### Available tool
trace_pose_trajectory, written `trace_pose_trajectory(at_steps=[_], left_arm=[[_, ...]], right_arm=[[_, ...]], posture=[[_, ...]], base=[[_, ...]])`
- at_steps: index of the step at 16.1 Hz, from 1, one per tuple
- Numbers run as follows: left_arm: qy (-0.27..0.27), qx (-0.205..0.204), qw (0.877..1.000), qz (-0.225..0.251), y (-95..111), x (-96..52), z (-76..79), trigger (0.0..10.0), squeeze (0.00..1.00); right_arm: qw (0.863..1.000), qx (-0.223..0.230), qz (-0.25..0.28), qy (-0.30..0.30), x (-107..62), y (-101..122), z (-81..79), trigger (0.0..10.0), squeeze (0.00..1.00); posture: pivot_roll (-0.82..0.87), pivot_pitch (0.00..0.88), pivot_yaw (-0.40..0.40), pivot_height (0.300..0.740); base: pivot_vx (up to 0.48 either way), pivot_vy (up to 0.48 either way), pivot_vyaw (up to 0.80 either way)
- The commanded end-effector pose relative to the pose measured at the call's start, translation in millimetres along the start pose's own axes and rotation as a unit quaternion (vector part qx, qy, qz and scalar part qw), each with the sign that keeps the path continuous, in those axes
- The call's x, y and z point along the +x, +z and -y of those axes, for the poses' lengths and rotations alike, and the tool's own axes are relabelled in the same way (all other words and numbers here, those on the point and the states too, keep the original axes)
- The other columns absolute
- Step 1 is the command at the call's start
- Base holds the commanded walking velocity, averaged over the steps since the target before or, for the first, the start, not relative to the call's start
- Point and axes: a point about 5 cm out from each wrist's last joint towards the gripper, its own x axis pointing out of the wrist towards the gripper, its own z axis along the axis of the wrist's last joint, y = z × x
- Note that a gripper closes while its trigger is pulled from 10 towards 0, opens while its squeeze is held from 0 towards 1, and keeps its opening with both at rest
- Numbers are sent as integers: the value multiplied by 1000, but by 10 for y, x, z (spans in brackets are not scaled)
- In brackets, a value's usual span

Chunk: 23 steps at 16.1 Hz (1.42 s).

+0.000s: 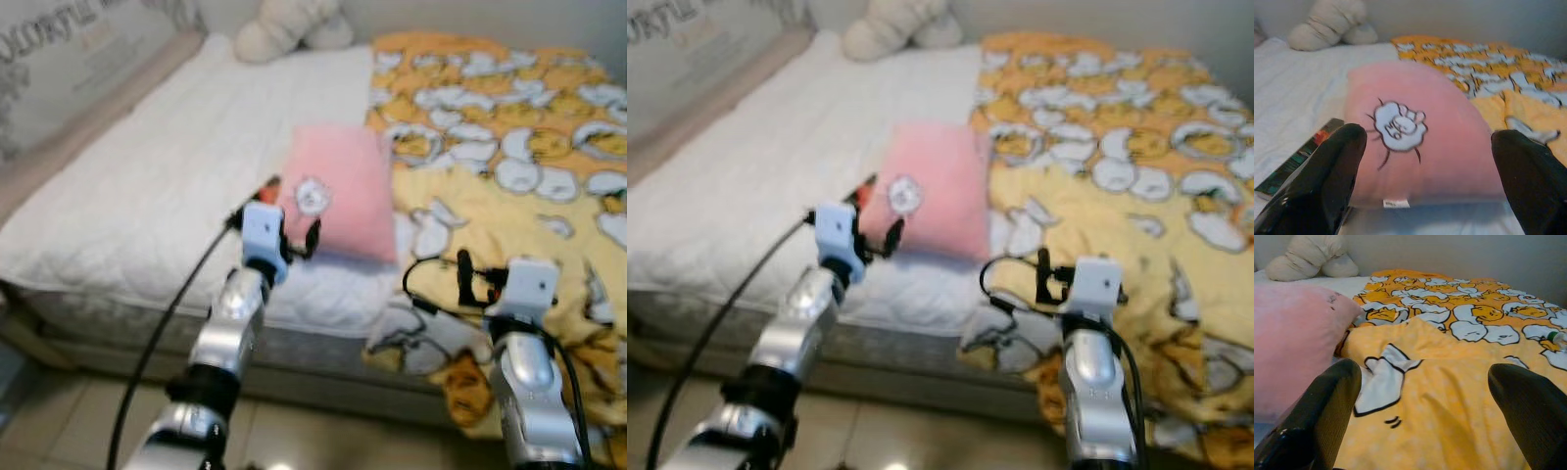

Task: Clean up the room

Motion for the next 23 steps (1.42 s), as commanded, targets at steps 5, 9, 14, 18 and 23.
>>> trace_pose_trajectory(at_steps=[5,9,14,18,23], left_arm=[[38,5,999,-12,-8,-19,-202,10000,0],[38,14,999,-11,1,-8,-212,10000,0],[36,21,999,-3,50,16,-214,10000,0],[57,59,997,5,258,155,-289,10000,0],[-13,-127,975,-182,155,437,-99,10000,0]], right_arm=[[1000,9,4,21,51,49,-96,10000,0],[1000,9,4,25,85,56,-114,10000,0],[1000,7,7,23,126,72,-104,10000,0],[998,62,-7,12,452,232,-18,10000,0],[957,253,-142,-17,721,-22,213,10000,0]], posture=[[21,0,32,740],[35,0,28,740],[38,0,24,740],[43,0,29,740],[73,0,25,740]], base=[[480,0,0],[480,0,0],[480,0,0],[480,0,0],[0,0,0]])
